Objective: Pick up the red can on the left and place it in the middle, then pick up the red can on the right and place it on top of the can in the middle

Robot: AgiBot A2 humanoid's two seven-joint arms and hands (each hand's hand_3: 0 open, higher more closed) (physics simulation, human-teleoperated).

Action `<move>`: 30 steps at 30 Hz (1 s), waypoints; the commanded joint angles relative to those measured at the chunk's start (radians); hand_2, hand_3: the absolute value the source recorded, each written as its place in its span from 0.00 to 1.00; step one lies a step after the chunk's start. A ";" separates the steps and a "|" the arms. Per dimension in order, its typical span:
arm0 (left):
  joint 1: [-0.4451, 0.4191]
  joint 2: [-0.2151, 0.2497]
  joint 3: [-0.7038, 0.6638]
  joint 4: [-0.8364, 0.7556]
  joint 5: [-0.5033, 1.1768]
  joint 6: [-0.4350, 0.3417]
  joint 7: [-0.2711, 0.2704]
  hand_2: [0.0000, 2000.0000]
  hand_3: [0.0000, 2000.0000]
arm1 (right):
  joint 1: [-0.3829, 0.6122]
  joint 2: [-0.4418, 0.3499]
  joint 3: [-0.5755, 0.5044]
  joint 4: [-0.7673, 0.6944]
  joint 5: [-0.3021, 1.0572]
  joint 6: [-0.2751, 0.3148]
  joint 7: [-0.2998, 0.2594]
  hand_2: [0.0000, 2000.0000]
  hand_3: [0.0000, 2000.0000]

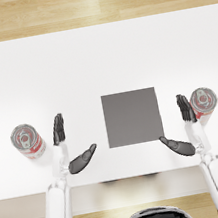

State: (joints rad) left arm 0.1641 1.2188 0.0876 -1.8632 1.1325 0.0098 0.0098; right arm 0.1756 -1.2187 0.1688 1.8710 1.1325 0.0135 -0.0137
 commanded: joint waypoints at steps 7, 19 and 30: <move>-0.023 0.023 -0.469 -0.032 0.278 -0.009 -0.009 0.00 0.00 | -0.045 -0.017 -0.320 0.094 0.279 -0.012 0.012 0.00 0.00; -0.078 0.063 -0.470 0.203 0.335 -0.010 -0.010 0.00 0.00 | -0.065 -0.040 -0.314 -0.147 0.336 -0.013 0.014 0.00 0.00; -0.019 0.063 -0.388 0.464 0.336 -0.010 -0.010 0.00 0.00 | -0.021 -0.059 -0.273 -0.440 0.337 -0.014 0.014 0.00 0.00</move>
State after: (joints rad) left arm 0.1201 1.2894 -0.3194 -1.4539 1.4688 0.0000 0.0000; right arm 0.1316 -1.2794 -0.1114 1.4940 1.4692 0.0000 0.0000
